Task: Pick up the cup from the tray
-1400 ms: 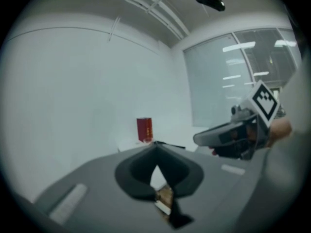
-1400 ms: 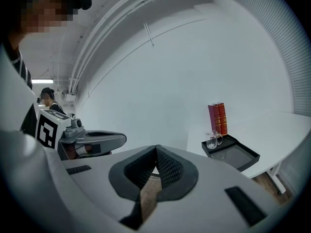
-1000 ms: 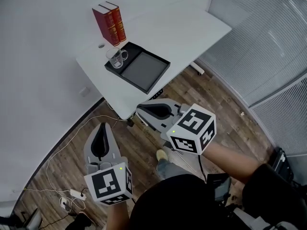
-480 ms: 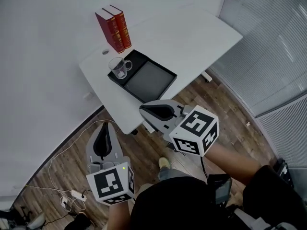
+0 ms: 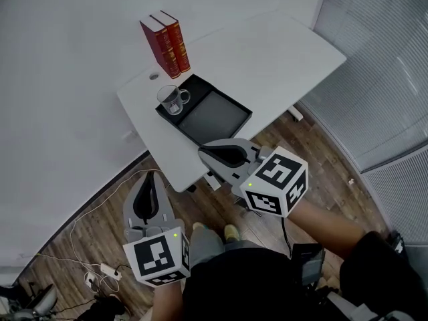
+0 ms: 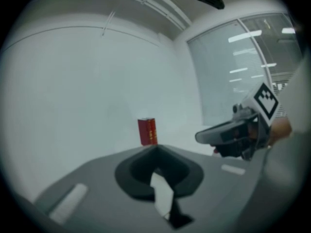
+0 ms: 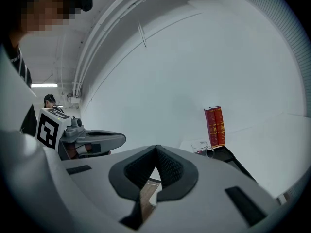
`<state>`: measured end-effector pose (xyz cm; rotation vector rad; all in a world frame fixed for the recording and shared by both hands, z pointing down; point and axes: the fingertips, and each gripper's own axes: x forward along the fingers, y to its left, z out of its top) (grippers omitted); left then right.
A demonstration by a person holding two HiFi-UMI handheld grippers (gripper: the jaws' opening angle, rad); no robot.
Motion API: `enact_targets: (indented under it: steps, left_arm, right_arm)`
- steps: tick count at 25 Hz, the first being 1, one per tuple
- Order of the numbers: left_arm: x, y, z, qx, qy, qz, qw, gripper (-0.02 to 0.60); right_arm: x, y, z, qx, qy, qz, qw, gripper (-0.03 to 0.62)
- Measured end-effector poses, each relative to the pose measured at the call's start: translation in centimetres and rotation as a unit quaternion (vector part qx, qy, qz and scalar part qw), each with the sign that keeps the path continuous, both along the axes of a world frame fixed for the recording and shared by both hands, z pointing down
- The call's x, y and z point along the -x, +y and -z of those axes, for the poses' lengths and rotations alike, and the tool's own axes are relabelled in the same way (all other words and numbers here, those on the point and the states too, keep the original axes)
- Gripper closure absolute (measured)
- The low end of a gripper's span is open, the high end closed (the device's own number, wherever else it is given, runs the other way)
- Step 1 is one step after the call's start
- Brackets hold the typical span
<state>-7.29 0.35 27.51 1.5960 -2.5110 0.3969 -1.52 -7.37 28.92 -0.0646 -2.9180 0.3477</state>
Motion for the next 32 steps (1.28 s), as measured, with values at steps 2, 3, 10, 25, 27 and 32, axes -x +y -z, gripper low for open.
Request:
enact_targets:
  steps: [2,3,10,25,27,32]
  left_arm:
    - [0.0,0.1,0.0,0.002,-0.001,0.001,1.0,0.58]
    - [0.1,0.2,0.0,0.002,-0.001,0.002,1.0,0.58]
    - [0.9,-0.5,0.4,-0.002,-0.003,-0.012,0.9999,0.58]
    - [7.1,-5.3,-1.0,0.002,0.021,-0.023,0.9995,0.58]
    - [8.0,-6.4,-1.2,0.004,0.025,-0.029,0.9993,0.58]
    - [10.6,-8.8,-1.6,0.008,0.033,-0.041,0.9986,0.58]
  right_arm:
    - [0.1,0.0,0.1,-0.001,-0.002,0.001,1.0,0.591]
    - [0.1,-0.1,0.2,-0.002,-0.002,0.001,1.0,0.591]
    - [0.9,-0.6,0.7,-0.011,-0.003,-0.005,1.0,0.591]
    - [6.4,-5.0,-1.0,-0.011,0.028,-0.013,0.999,0.591]
    - [7.4,-5.9,-1.3,-0.01,0.034,-0.014,0.999,0.591]
    - [9.6,-8.0,-2.1,-0.002,0.049,-0.023,0.999,0.591]
